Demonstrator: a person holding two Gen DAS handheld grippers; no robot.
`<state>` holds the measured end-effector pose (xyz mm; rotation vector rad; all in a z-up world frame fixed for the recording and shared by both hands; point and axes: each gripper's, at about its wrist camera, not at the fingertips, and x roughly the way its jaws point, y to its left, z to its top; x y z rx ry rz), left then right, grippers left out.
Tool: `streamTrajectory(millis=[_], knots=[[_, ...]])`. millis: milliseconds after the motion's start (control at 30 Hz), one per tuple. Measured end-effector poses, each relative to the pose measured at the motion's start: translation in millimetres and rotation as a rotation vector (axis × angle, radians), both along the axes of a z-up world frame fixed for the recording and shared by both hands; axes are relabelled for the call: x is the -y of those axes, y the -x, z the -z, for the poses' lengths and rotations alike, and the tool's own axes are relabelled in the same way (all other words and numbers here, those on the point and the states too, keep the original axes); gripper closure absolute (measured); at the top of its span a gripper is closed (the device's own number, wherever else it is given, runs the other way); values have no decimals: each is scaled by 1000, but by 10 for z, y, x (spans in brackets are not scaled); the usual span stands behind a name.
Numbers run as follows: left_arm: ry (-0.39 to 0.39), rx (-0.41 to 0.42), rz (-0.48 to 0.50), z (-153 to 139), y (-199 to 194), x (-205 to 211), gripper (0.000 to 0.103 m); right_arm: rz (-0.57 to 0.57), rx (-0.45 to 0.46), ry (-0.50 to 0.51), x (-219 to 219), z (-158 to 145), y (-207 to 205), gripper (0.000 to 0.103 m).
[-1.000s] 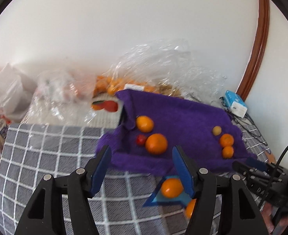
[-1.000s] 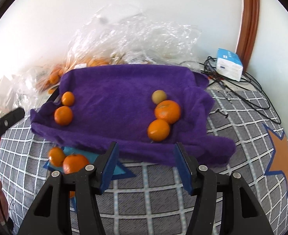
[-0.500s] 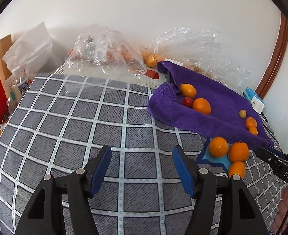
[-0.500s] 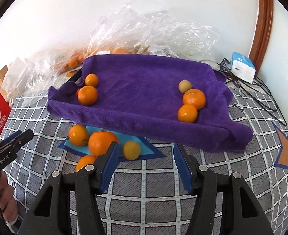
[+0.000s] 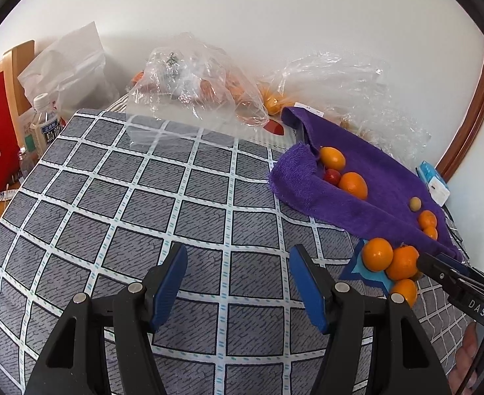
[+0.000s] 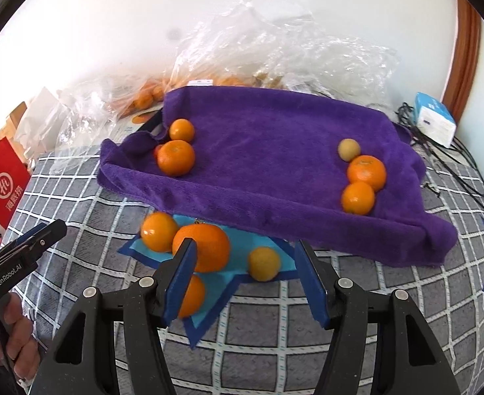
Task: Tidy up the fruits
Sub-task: 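Grasp a large orange from the pile with the right tool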
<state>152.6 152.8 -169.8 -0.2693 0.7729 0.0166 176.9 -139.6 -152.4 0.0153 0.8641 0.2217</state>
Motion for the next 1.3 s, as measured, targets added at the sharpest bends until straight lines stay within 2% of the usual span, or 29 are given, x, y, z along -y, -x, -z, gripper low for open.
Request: streamTrajectory(millis=[333, 533, 600, 667, 900, 1067, 1300], knots=[[27, -3, -25, 8, -6, -65, 41, -73, -27, -62, -201, 78, -87, 36], [30, -11, -33, 23, -25, -81, 41, -109, -63, -73, -369, 170, -137, 36], [29, -13, -34, 25, -26, -80, 41, -127, -64, -72, -414, 202, -142, 44], [29, -8, -34, 26, -26, -78, 41, -140, -51, -69, -445, 211, -123, 61], [29, -9, -29, 36, -28, -78, 41, -115, -15, -32, -380, 171, -22, 61], [27, -4, -17, 22, -8, -63, 41, -68, 9, -23, -130, 108, 70, 61], [-17, -28, 31, 39, -34, 49, 41, 17, 7, -43, 206, 90, 124, 61]])
